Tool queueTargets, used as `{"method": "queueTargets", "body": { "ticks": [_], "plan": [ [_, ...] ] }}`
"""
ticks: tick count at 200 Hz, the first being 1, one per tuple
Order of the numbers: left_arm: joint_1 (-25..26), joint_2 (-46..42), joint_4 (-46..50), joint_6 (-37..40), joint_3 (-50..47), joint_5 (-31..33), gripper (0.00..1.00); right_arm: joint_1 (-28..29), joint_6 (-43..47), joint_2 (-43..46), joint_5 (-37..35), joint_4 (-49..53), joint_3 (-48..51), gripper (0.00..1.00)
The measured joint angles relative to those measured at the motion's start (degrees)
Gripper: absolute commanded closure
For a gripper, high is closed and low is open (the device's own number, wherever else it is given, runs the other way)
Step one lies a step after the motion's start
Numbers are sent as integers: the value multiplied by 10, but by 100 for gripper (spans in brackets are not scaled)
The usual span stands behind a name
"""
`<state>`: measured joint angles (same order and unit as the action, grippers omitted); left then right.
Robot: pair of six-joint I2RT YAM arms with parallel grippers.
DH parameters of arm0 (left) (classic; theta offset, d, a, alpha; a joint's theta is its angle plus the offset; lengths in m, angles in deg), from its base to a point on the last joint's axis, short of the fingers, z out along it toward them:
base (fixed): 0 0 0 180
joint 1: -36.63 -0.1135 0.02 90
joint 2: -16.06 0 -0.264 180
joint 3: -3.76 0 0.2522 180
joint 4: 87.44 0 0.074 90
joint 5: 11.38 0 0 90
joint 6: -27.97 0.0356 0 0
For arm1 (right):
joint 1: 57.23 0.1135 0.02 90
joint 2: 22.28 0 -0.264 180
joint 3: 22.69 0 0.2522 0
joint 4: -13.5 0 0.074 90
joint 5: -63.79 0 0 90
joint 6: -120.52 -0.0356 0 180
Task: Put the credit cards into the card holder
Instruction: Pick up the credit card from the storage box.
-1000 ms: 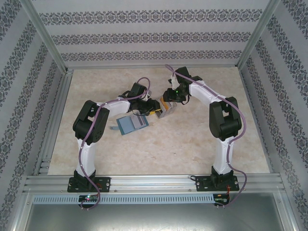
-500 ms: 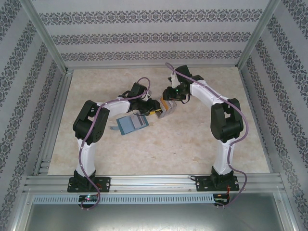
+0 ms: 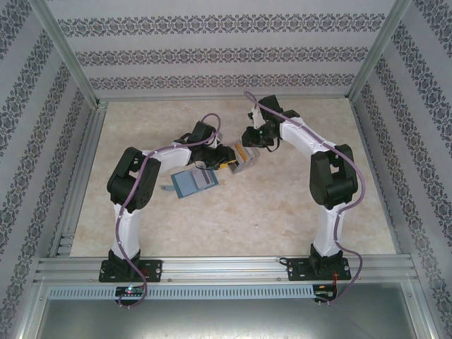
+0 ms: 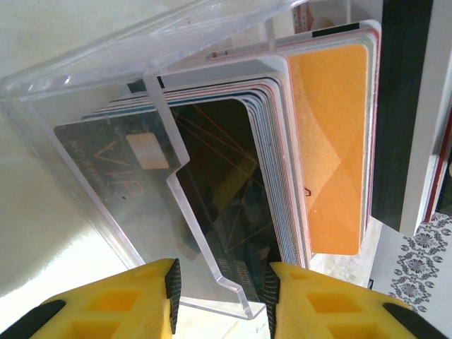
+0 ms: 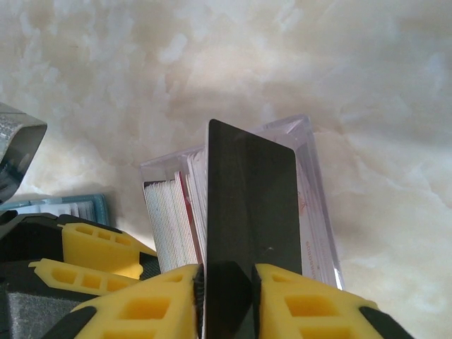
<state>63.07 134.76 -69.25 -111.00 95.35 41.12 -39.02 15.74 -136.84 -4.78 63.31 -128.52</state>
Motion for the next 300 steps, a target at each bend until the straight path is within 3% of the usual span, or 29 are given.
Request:
{"method": "queueTargets", "body": {
  "ticks": [90,193,243,300],
  "plan": [
    [1,0,0,-1,1,1,61,-16,4,14,-9,-2,6,94],
    [6,-8,12,-2,10,5,60,-16,7,102,-12,0,24,95],
    [10,-62,2,-5,8,6,58,-16,2,138,-1,-9,59,95],
    [9,-137,-64,-24,-38,3,54,-16,-45,200,63,-80,144,95]
  ]
}}
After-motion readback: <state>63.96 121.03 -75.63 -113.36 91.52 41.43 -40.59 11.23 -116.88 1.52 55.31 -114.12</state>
